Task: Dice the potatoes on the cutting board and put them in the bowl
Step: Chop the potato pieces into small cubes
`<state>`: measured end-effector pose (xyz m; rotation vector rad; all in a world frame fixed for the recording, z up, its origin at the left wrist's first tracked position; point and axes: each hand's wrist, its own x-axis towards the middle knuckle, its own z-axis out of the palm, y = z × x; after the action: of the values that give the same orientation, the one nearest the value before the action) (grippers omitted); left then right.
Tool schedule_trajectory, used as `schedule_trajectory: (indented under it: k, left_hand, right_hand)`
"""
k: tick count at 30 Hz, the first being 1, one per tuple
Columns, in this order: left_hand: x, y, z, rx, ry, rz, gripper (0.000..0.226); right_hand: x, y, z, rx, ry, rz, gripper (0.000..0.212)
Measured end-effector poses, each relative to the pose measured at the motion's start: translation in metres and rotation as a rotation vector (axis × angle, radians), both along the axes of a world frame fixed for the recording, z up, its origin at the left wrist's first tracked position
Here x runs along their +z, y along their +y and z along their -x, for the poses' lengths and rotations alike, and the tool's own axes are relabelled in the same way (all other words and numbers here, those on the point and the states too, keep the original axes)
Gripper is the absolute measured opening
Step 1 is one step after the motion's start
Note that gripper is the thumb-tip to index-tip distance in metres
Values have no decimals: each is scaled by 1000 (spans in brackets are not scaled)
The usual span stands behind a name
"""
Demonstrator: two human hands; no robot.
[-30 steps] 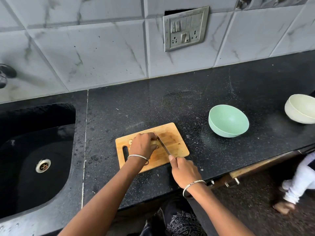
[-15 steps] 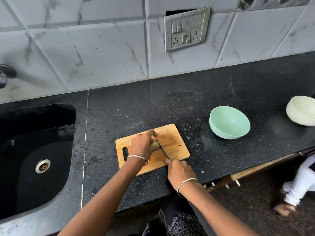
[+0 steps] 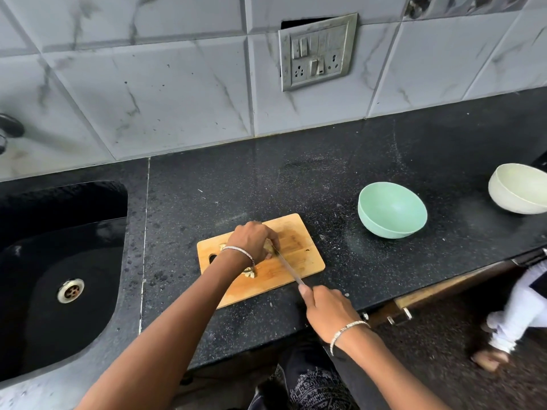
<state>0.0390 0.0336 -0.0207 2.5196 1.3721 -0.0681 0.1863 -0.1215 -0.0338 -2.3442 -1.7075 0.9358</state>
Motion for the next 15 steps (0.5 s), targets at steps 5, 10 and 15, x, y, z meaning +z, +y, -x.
schedule_trajectory:
  k: [5,10,15]
  left_hand:
    - [-5,-1,3,27,-31,-12,26]
    - [-10,-3,14,181,-182,60,38]
    - [-19,-15,19,358,-395,114,52]
  right_hand:
    - [17,-9,-22,-15,-32,-48,49]
    - [14,4,-17,6,-15,-87,52]
    - [10,15,-8,-43,6,-96,56]
